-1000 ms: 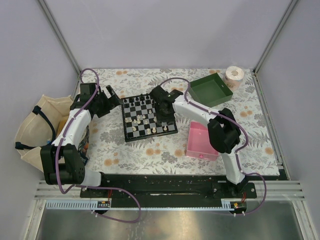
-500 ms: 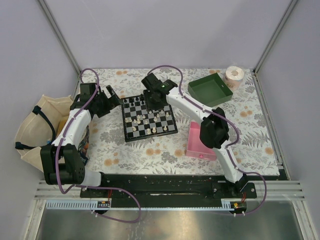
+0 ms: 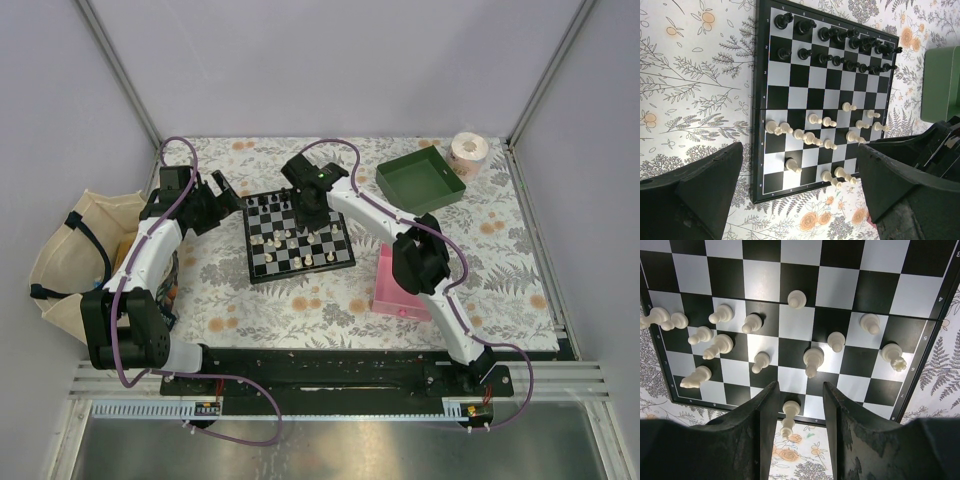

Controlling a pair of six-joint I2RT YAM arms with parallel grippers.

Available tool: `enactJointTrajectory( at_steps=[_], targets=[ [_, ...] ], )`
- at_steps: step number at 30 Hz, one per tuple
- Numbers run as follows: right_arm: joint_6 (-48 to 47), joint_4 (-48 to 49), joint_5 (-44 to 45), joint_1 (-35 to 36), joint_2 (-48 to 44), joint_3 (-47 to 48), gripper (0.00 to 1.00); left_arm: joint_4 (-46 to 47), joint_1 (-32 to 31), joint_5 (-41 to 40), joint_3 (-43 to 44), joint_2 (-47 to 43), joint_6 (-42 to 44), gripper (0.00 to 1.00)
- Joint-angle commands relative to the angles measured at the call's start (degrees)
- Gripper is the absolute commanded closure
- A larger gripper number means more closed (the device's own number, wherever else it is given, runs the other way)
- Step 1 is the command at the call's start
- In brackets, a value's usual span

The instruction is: Set up the chess pieces on the board

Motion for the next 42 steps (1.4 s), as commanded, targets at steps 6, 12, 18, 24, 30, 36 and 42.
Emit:
enactJointTrajectory(
  at_steps=[6,12,18,24,30,36,42],
  targets=[
    [0.4,-0.1,-1.5,-0.1,0.4,0.5,0.52,2.7,0.4,1.3,0.0,-0.3,-0.2,0.01],
    [0.5,-0.4,-1.4,-0.1,1.4,1.1,0.54,2.5,0.3,1.0,0.0,-0.3,-0.2,0.01],
    [0.5,-0.8,-1.1,-0.2,2.1,1.6,0.54,2.5,0.4,1.0,0.1,-0.1,-0.2,0.01],
    [0.5,-1.0,-1.1,-0.3,3.3,2.7,0.55,2.5,0.4,1.2,0.1,0.0,-0.1,0.01],
    [0.0,-1.2,0.6,-0.5,4.2,4.0,0.56,2.5,0.4,1.4,0.4,0.4,-0.2,0.01],
    [0.1,-1.2,0.2,-1.0,4.5,3.8,0.59,2.4,0.4,1.2,0.2,0.0,-0.2,0.01],
    [0.0,-1.1,0.5,-1.0,4.6,3.9,0.64,2.4,0.4,1.4,0.1,0.0,-0.2,0.01]
  ],
)
